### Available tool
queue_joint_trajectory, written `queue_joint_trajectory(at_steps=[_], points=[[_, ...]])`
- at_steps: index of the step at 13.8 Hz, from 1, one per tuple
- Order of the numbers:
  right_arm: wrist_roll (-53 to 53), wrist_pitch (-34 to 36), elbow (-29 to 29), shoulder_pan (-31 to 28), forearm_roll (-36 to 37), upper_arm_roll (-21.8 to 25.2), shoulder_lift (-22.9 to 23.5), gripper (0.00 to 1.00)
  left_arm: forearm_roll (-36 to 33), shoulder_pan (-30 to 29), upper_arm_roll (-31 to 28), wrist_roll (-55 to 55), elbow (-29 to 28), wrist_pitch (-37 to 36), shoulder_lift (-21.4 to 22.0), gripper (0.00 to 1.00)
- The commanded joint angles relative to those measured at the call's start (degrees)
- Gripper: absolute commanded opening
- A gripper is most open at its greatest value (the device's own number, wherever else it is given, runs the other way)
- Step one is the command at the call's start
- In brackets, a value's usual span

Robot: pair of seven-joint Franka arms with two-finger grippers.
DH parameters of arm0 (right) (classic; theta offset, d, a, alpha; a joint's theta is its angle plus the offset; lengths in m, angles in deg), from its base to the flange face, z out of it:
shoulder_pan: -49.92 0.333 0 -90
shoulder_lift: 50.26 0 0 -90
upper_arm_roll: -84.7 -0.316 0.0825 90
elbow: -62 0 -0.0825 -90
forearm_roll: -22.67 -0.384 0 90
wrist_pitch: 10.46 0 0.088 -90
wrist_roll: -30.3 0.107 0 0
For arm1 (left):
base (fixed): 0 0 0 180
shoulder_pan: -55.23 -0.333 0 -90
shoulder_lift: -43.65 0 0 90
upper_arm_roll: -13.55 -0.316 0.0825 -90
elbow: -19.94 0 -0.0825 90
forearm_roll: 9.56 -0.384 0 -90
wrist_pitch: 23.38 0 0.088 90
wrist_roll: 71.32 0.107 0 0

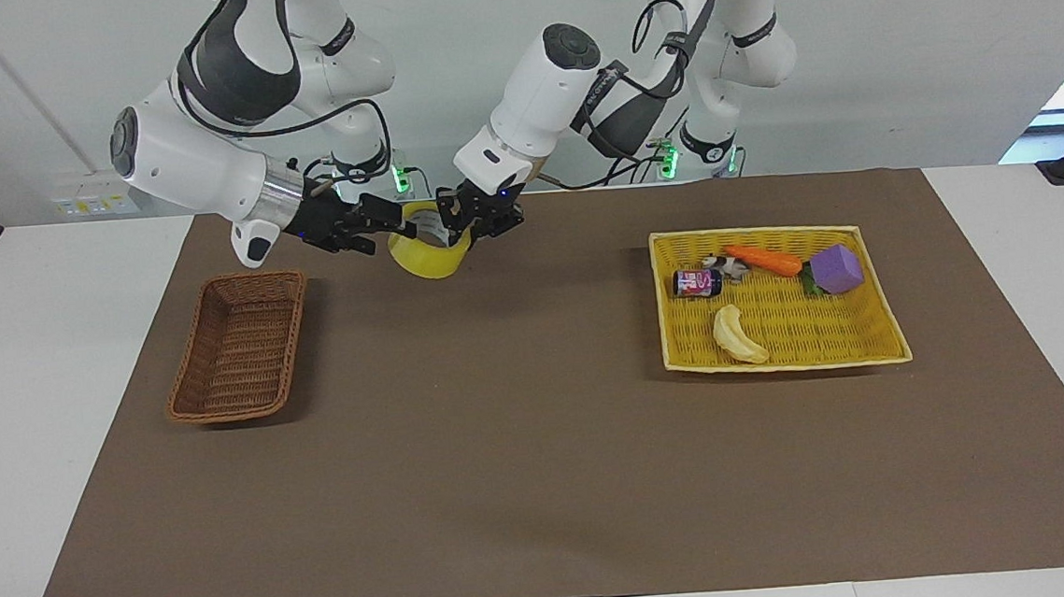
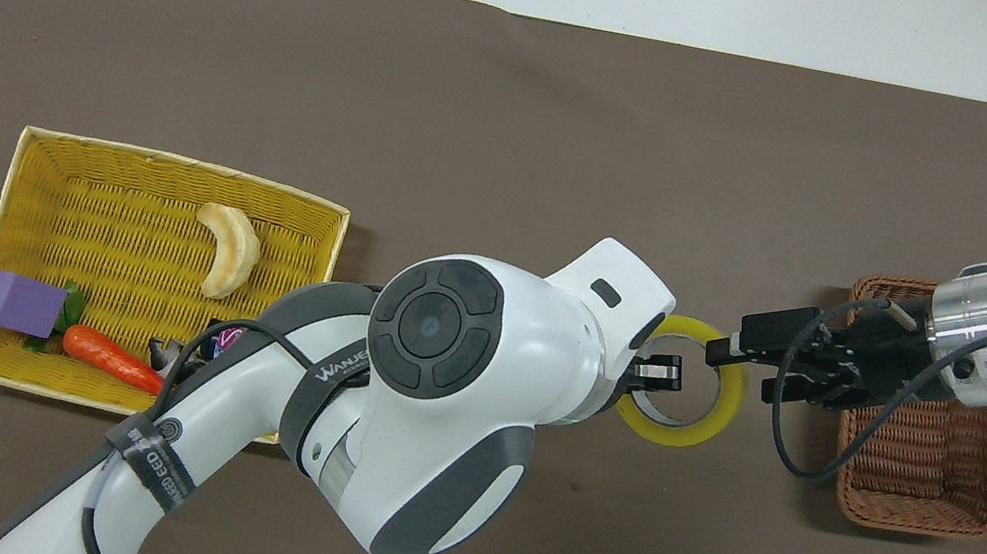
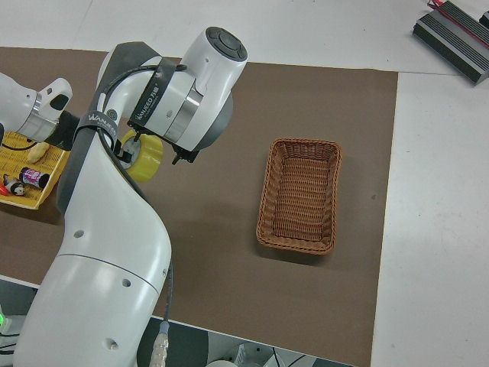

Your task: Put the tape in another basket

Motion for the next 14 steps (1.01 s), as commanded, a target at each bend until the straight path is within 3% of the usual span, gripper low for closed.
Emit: queue_joint_trajectory(at_steps=[1,3,4,5,6,8,10,14], points=[[-3.37,-0.46,3.62,-0.16,-0.63,0.1,-1.73,1.0,1.43,1.48,-0.65,-1.78,1.04,1.9,-0.05,0.0],[-4.26,-0.11,3.54,-1.12,-0.54,0.1,-1.73,1.0,1.26,1.57,-0.65,-4.67,1.56,3.91,-0.83,0.0],[-4.26,-0.11,3.45,-1.64,-0.28,0.1,-1.65,0.91,1.17,1.74,-0.56,-5.03,2.26,5.58,-1.28,0.0],[-3.56,-0.11,3.27,-1.65,0.33,0.1,-1.56,0.61,1.17,1.74,-0.65,-4.95,2.27,5.77,-1.28,0.0],[-3.04,-0.11,3.27,-1.65,0.51,0.1,-1.56,0.38,1.08,1.74,-0.65,-4.86,2.27,5.77,-1.19,0.0],[-1.72,-0.11,3.1,-1.65,0.69,0.1,-1.47,0.1,1.16,1.83,-0.65,-4.86,2.18,5.77,-1.19,0.0],[-1.1,-0.11,2.92,-1.56,0.78,0.1,-1.29,0.0,1.25,1.83,-0.65,-4.59,2.18,5.77,-1.19,0.0],[-0.92,-0.11,2.75,-1.47,1.65,0.1,-1.21,0.0,1.6,1.83,-0.48,-4.85,2.18,5.95,-1.19,0.0]])
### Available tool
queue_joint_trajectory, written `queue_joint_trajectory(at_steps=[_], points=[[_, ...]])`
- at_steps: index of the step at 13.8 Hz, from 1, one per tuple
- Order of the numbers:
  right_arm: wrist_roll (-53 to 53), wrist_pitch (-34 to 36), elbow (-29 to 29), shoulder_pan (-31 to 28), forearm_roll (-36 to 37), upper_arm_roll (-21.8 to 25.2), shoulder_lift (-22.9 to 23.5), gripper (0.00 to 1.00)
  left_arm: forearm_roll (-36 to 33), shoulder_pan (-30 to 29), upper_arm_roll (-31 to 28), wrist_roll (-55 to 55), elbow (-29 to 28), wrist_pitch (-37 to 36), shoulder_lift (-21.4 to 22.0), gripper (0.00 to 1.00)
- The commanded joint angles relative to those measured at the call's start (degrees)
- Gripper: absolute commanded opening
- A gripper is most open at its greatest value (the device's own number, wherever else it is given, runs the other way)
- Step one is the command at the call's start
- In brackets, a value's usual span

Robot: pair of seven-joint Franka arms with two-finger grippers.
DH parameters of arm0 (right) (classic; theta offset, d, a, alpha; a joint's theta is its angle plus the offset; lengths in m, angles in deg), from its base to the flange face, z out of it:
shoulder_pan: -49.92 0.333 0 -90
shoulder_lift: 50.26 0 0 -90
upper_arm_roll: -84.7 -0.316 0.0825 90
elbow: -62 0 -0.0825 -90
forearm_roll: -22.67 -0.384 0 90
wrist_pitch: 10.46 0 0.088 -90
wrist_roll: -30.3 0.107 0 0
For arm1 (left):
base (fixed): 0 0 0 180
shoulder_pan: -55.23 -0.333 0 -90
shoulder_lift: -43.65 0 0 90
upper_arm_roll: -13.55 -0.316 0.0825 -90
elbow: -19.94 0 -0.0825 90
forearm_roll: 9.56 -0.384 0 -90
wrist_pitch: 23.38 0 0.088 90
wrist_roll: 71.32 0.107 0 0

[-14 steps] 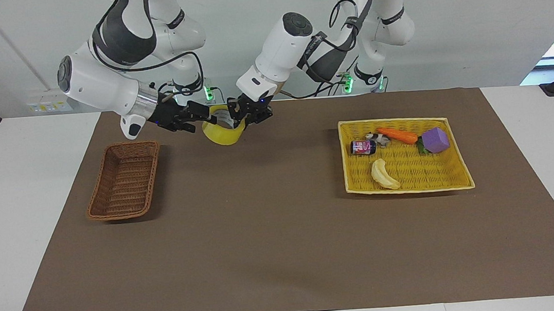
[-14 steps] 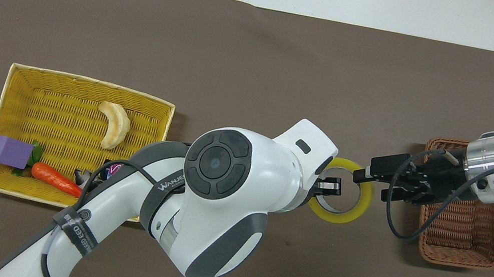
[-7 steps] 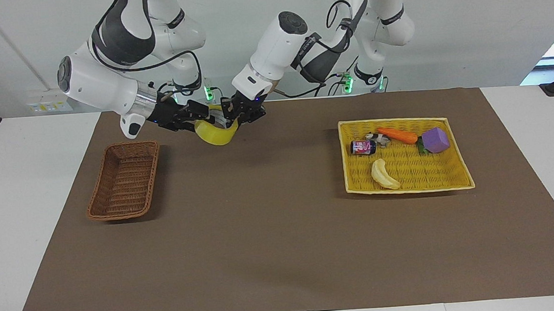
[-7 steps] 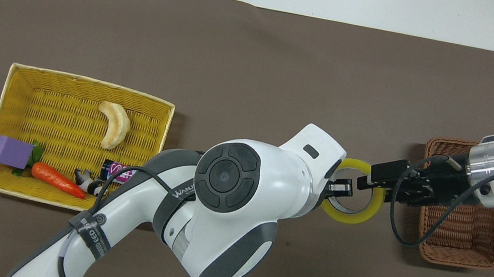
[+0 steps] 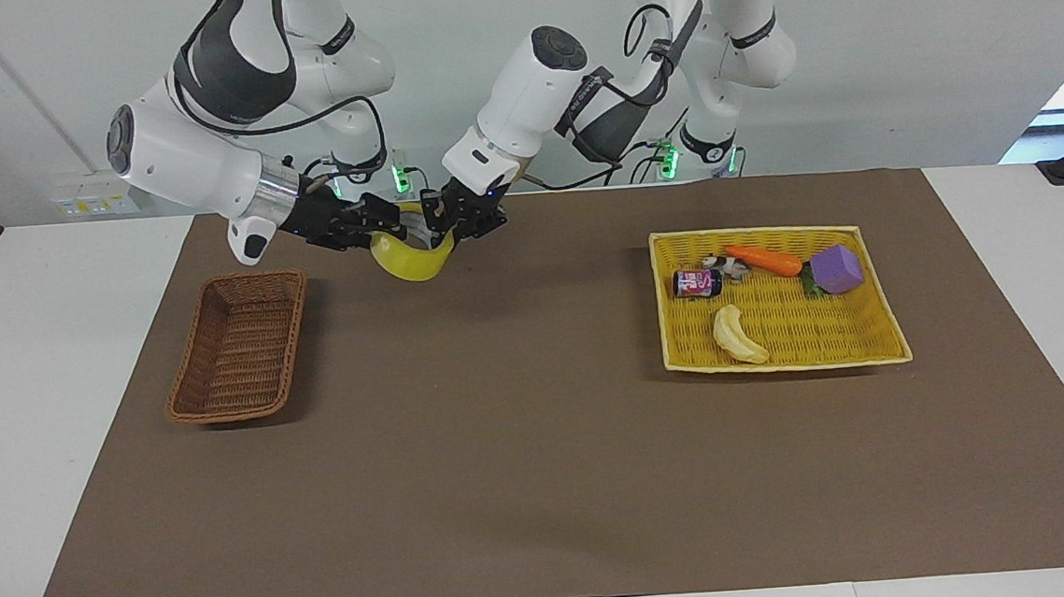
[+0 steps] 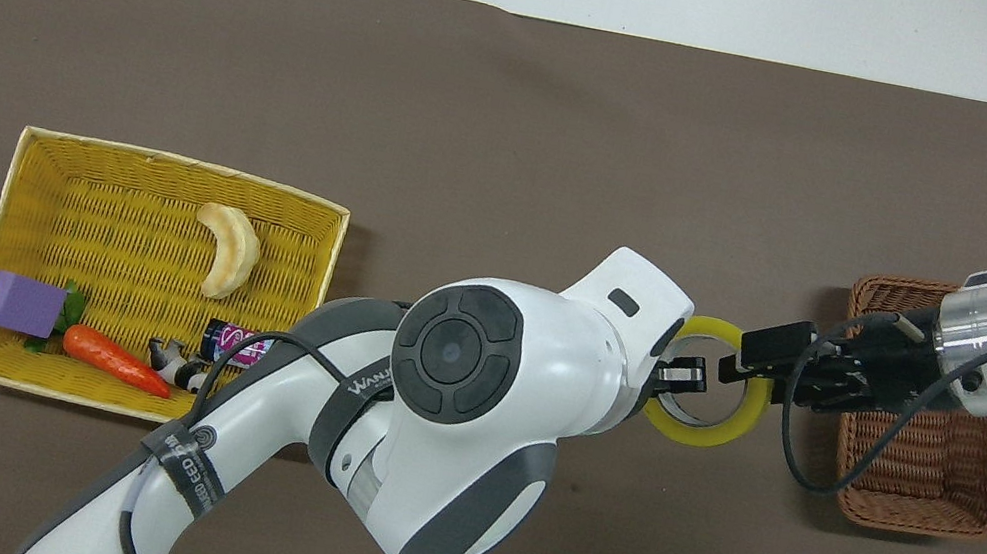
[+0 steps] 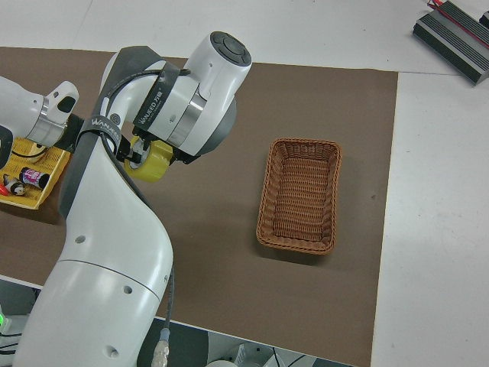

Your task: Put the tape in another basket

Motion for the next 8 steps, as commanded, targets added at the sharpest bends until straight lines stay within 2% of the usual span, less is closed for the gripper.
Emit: queue_joint_trajectory(at_steps=[1,2,3,4,8], points=[[1.58,-0.1,1.54,-0.81,1.47,0.02,-0.39,0.0,1.25,0.52,-0.74,-0.85,1.82,1.75,0.29,0.05],[2.11,-0.1,1.36,-0.72,1.64,0.02,-0.3,0.0,1.25,0.52,-0.74,-0.41,1.73,1.66,0.38,0.44],[2.2,-0.1,1.19,-0.55,1.91,0.02,-0.22,0.0,1.43,0.52,-0.74,-0.66,1.64,1.57,0.56,0.97],[2.2,-0.19,1.01,-0.54,1.91,0.02,-0.13,0.0,1.51,0.52,-0.65,-1.28,1.56,0.7,1.25,1.0],[2.11,-0.01,0.13,-1.07,3.23,0.02,0.22,0.0,1.43,-0.53,-1.35,-1.28,1.38,-5.44,5.91,1.0]])
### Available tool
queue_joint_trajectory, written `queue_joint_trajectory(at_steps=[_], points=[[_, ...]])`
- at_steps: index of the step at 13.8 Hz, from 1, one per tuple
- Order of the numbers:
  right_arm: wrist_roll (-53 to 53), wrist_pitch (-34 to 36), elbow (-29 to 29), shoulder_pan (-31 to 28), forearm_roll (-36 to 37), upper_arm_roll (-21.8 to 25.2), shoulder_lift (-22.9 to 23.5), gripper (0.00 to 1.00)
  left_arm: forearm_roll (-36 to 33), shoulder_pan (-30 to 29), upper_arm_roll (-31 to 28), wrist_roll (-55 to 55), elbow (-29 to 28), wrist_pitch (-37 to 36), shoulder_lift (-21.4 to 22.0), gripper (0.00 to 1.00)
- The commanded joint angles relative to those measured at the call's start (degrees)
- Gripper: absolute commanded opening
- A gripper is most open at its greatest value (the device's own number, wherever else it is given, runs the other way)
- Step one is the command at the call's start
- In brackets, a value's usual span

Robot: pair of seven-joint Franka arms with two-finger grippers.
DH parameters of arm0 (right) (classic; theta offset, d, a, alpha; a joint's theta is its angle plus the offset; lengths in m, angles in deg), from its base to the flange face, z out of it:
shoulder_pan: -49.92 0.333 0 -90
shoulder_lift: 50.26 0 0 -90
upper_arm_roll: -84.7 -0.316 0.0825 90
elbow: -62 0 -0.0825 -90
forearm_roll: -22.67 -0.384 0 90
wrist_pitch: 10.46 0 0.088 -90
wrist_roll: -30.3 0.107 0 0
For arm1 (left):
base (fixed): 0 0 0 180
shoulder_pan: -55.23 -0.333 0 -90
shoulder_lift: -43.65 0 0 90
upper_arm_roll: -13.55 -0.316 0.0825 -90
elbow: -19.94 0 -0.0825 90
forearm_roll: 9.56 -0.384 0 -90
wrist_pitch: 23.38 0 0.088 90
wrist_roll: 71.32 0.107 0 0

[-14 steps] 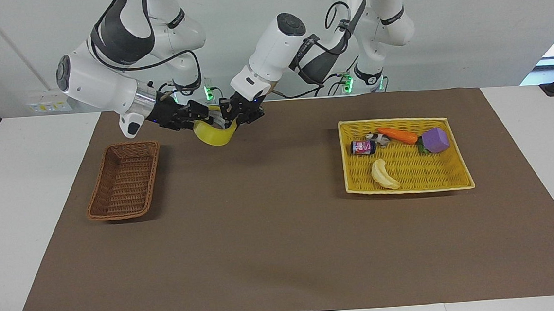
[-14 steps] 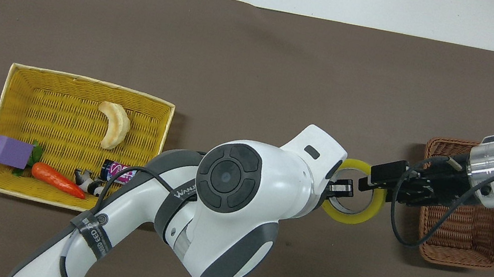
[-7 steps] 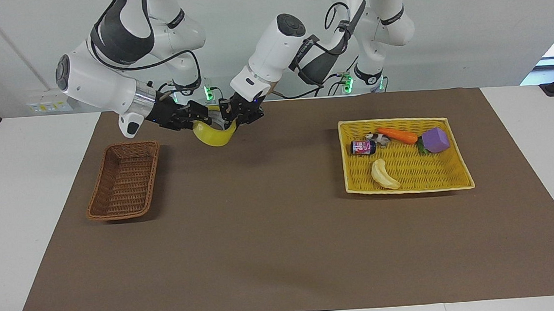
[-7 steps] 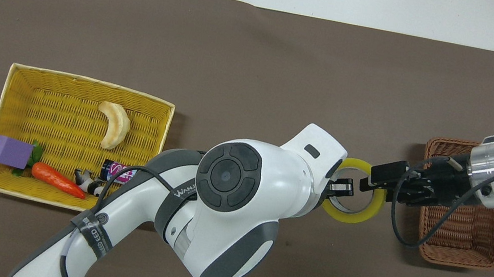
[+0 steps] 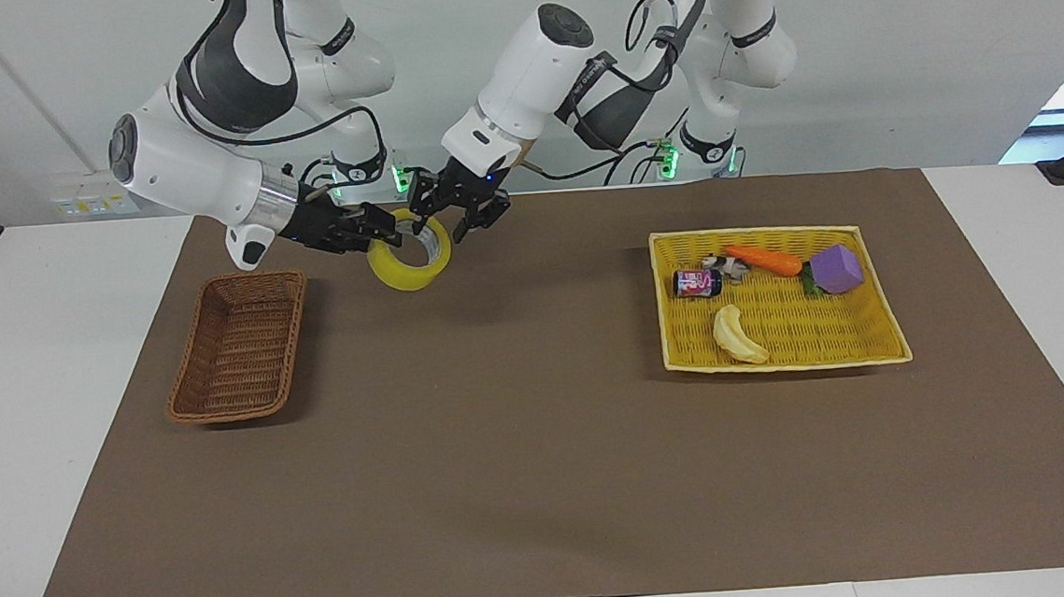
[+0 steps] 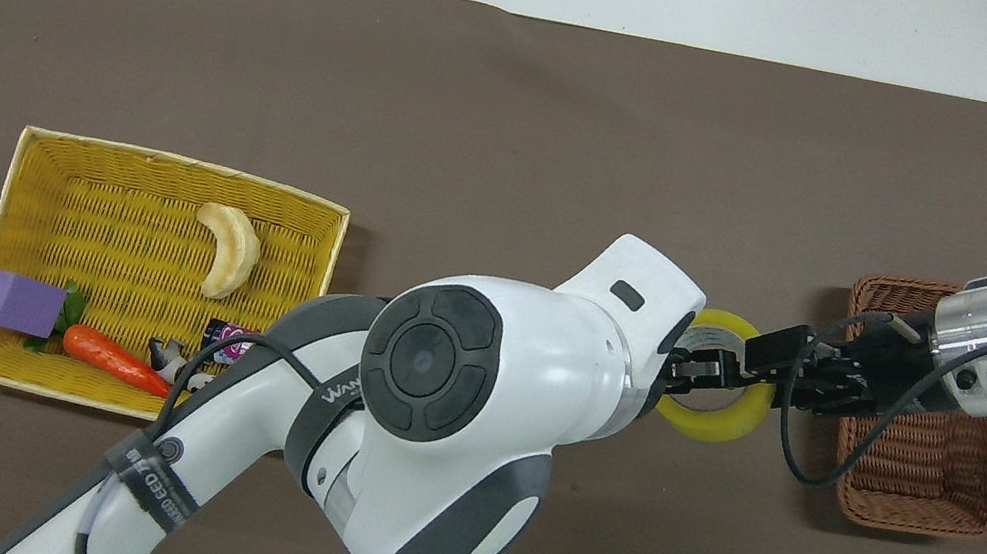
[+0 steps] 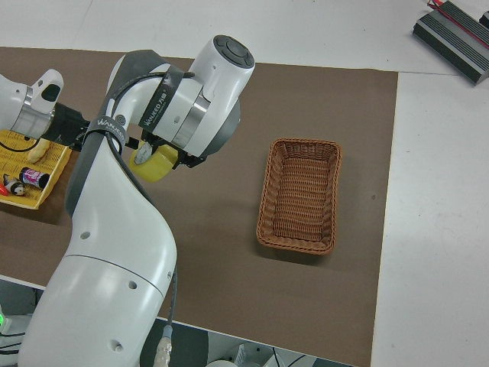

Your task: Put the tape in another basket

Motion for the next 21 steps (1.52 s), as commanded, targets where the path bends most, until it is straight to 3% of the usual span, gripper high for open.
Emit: queue_joint_trajectory(at_steps=[1,5,8,11,17,21], points=[[0.76,0.05,-0.44,-1.14,1.15,-0.25,-0.4,0.0,0.71,-1.57,-1.21,-0.39,-0.59,-6.27,4.28,1.0],[0.4,-0.12,-2.89,-3.33,4.83,-0.25,1.36,0.0,0.54,-10.17,-1.22,-0.39,-0.5,-15.41,7.36,1.0],[-1.7,-2.57,-5.35,-6.84,13.34,-0.25,3.11,0.0,-0.25,-16.06,-1.3,0.31,-0.5,-20.25,7.37,1.0],[-4.25,-8.71,-4.66,-10.98,22.65,-0.25,3.38,0.0,-8.32,-20.81,-1.21,3.11,-1.03,-23.76,7.45,1.0],[-13.47,-16.55,-2.99,-18.63,27.7,-0.25,9.35,0.0,-13.51,-32.76,-1.39,26.37,-6.3,-28.26,10.08,1.0],[-12.96,-18.84,0.17,-19.24,26.56,-0.34,8.92,0.0,-18.09,-39.71,-1.48,39.92,-5.87,-31.68,10.0,1.0]])
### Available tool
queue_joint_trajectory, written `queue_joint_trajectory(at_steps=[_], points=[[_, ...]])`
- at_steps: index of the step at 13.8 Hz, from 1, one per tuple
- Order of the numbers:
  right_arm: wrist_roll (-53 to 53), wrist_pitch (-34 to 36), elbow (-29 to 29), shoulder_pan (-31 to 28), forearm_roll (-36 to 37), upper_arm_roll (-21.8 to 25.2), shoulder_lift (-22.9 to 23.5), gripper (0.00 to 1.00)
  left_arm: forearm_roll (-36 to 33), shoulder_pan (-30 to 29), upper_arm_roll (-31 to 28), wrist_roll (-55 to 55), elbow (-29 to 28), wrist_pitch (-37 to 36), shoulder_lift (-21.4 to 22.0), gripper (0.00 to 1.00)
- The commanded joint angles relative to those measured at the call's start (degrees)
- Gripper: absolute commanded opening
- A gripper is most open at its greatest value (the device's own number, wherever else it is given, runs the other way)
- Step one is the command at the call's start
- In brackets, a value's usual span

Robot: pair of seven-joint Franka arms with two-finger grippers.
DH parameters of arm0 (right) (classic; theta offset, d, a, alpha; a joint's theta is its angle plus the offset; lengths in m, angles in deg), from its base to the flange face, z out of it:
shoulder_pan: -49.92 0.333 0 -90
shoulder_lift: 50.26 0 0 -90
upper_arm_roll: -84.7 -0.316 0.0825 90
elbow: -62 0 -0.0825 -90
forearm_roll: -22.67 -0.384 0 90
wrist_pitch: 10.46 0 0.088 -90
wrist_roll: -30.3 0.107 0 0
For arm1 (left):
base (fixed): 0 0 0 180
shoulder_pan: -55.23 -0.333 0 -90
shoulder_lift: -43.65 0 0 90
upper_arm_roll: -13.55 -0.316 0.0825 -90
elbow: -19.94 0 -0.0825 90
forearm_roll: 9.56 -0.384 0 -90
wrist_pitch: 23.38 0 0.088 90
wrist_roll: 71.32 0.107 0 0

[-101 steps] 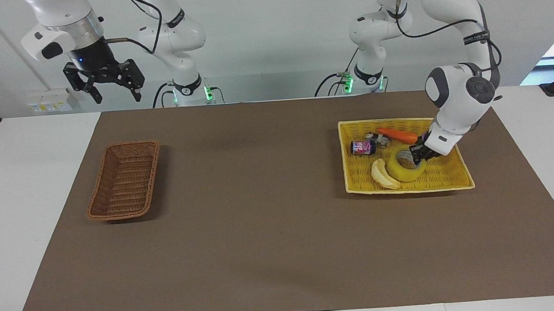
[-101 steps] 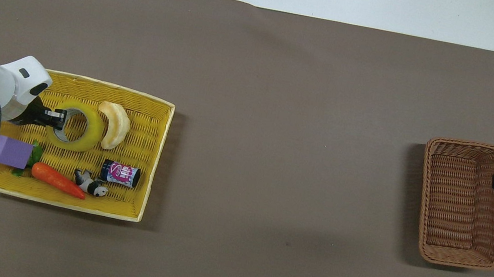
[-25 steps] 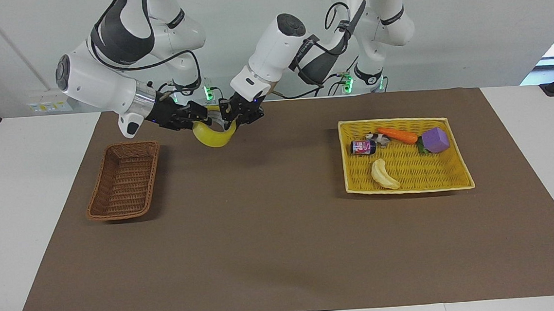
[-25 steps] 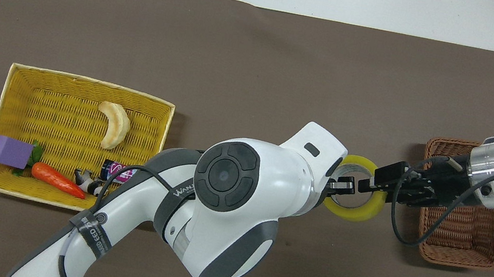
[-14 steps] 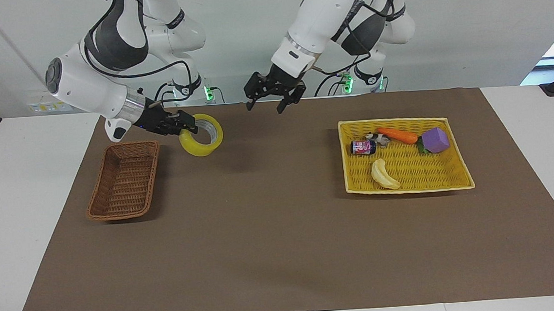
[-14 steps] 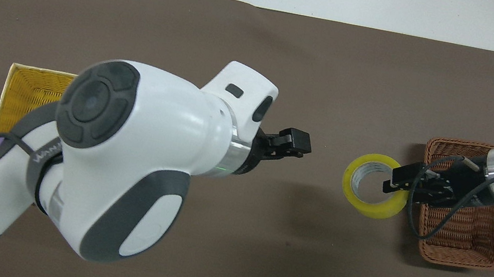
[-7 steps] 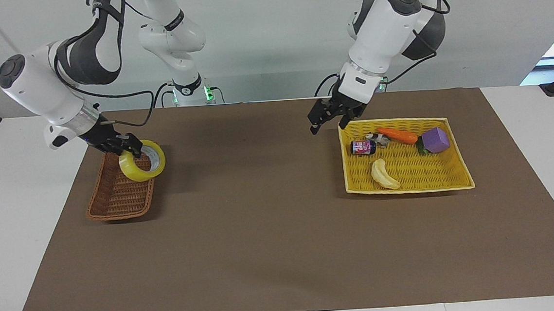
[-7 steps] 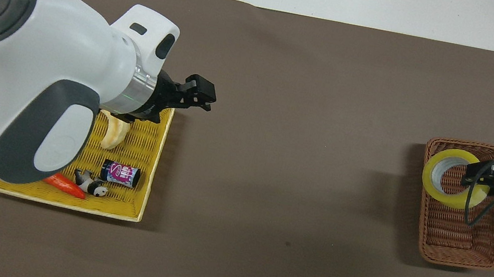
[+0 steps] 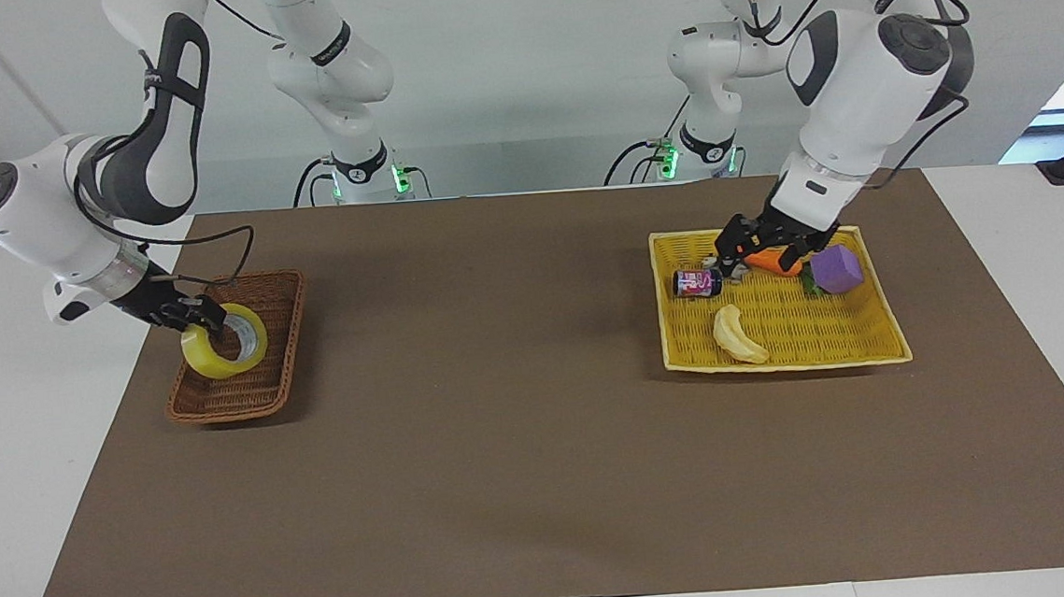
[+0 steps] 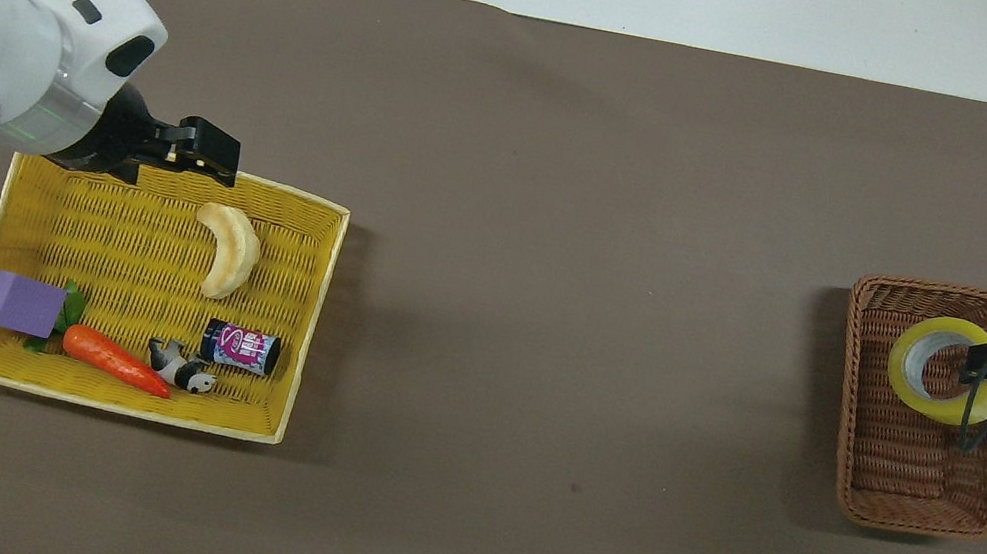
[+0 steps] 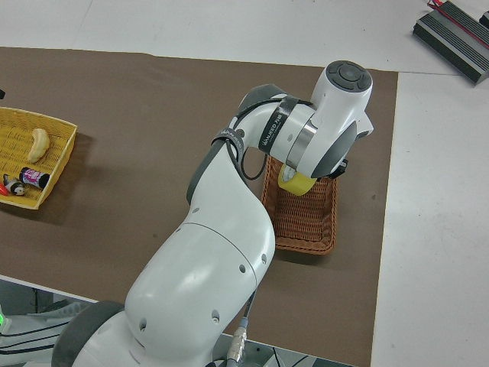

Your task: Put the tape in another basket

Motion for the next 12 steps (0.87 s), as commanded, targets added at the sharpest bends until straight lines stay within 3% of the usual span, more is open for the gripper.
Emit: queue_joint_trajectory(at_steps=[1,4,8,9,11,12], points=[[-0.16,-2.44,2.56,-1.14,-1.08,-0.81,-1.61,0.0,-2.82,-4.26,0.66,8.27,-1.65,-3.69,2.12,1.0],[-0.42,-3.5,5.27,-3.07,-7.94,-0.73,-1.62,0.0,-5.88,-6.12,0.57,14.28,0.18,-7.12,2.82,1.0],[-0.42,-3.77,7.3,-3.26,-8.57,-0.81,-1.53,0.0,-7.3,-6.3,0.57,14.28,8.78,-15.54,1.94,1.0],[-0.42,-3.95,7.92,-3.26,-8.57,-0.81,-1.44,0.13,-7.22,-6.3,0.57,14.28,10.98,-18.35,1.77,1.0],[-0.34,-4.04,8.01,-3.08,-8.57,-0.73,-1.35,0.81,-7.04,-6.21,0.57,14.28,12.49,-20.14,2.38,1.0],[-0.25,-4.04,8.01,-3.08,-8.48,-0.73,-1.26,1.0,-7.13,-6.21,0.48,13.32,12.06,-19.53,2.82,1.0]])
